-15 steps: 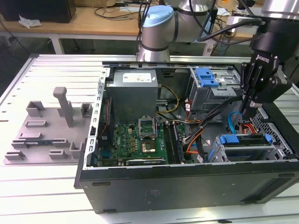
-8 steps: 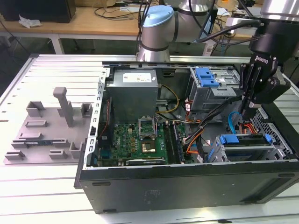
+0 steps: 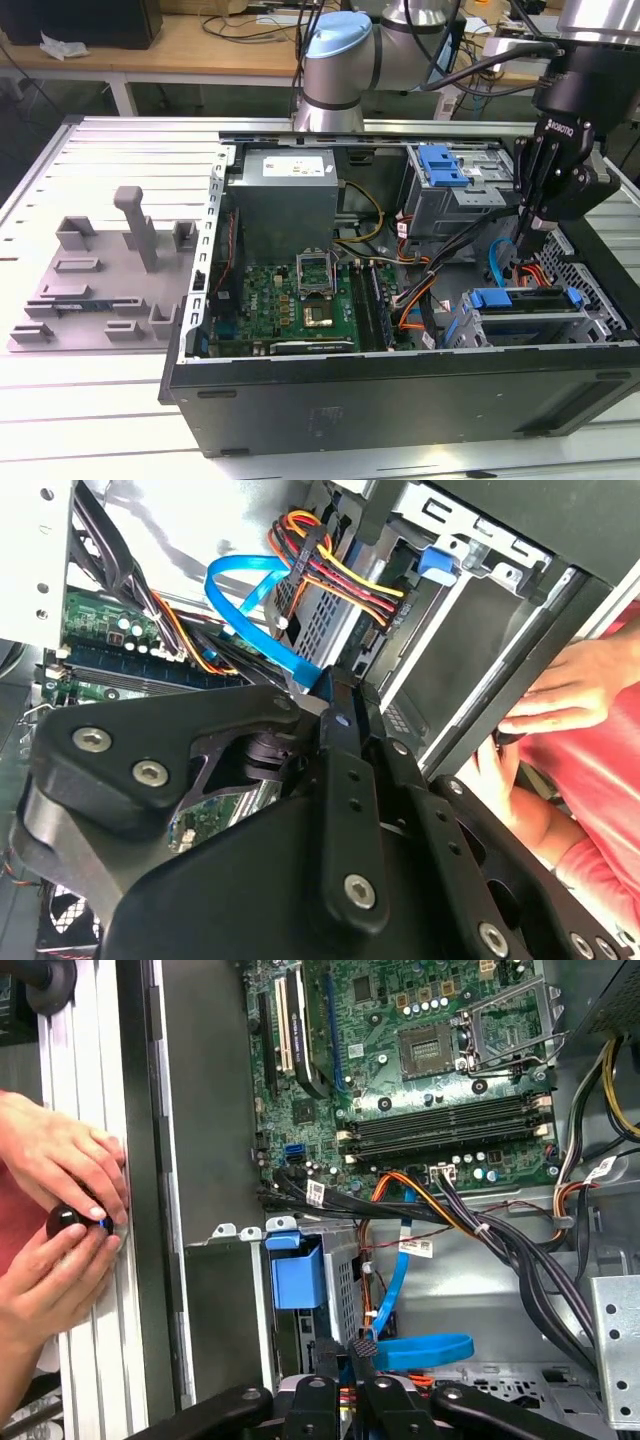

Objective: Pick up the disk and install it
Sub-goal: 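Insert the second disk wire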

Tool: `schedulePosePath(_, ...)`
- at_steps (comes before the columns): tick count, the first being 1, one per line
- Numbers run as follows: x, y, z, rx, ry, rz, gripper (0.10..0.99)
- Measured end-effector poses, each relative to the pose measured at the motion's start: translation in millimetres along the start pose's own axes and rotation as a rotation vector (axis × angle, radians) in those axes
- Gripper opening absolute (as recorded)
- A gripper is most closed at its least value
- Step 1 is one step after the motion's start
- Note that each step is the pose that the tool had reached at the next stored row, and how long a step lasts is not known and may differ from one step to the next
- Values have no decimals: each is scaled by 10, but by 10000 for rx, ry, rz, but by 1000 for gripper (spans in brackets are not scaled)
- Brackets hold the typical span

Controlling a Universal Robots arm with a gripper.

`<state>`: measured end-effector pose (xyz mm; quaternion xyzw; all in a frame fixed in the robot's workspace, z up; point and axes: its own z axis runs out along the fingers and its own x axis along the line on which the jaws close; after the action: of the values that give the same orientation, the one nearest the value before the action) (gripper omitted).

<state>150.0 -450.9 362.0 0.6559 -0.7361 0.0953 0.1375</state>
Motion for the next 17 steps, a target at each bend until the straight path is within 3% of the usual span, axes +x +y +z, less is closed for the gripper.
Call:
schedulePosePath(2,27,2,8,41,-77,11,161)
schedulePosePath(3,60,2,20,99,-191,27,161)
schedulePosePath(5,146,-4,50,340,-482,97,161)
schedulePosePath(6,170,-5,58,410,-576,117,161)
schedulePosePath(7,195,-7,67,456,-694,129,161)
schedulePosePath(10,266,-14,91,420,-1127,111,161)
schedulePosePath(12,303,-15,104,383,-1453,94,161)
schedulePosePath(13,334,-16,115,350,-1749,79,161)
schedulePosePath(14,358,-18,122,326,-1968,67,161)
schedulePosePath(15,392,-21,135,292,-2266,53,161)
schedulePosePath(16,415,-23,142,274,-2419,44,161)
schedulePosePath(17,437,-25,150,265,-2498,40,161)
